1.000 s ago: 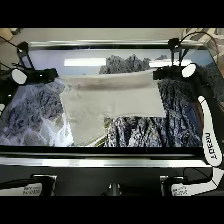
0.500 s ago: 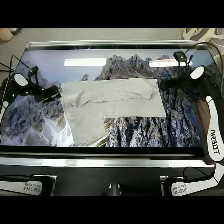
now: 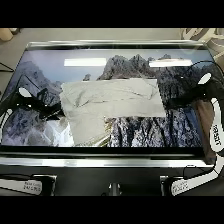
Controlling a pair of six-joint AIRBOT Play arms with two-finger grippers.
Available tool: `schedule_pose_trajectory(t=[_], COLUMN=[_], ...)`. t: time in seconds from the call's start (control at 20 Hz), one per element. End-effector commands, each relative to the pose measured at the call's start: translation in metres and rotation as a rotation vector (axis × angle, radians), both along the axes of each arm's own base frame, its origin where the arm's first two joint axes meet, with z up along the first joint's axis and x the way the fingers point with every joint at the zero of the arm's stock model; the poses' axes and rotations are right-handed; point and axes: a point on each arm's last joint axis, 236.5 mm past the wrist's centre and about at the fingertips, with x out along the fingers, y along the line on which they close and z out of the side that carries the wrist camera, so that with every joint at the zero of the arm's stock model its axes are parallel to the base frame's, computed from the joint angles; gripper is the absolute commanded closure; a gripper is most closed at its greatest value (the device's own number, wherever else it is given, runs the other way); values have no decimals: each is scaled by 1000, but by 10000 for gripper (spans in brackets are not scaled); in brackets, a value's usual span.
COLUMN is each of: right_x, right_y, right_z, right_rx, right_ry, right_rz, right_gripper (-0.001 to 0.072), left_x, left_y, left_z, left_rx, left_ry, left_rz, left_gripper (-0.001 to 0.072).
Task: Fold the shirts.
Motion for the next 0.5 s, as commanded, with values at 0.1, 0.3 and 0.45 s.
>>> schedule_pose_trajectory(t=[0.1, 0.3, 0.45], right_x=[-12, -14, -15], right_y=[1, 5, 12], right_z=[-12, -21, -26], right_rx=[19, 45, 78], right_ry=[65, 90, 107], right_rz=[19, 16, 12], right_gripper=[219, 219, 217], left_x=[12, 14, 22], left_y=[-20, -28, -27], left_z=[-12, -26, -26], left_rx=[-56, -66, -54], left_ry=[-25, -11, -45], left_rz=[34, 36, 49], left_gripper=[235, 239, 519])
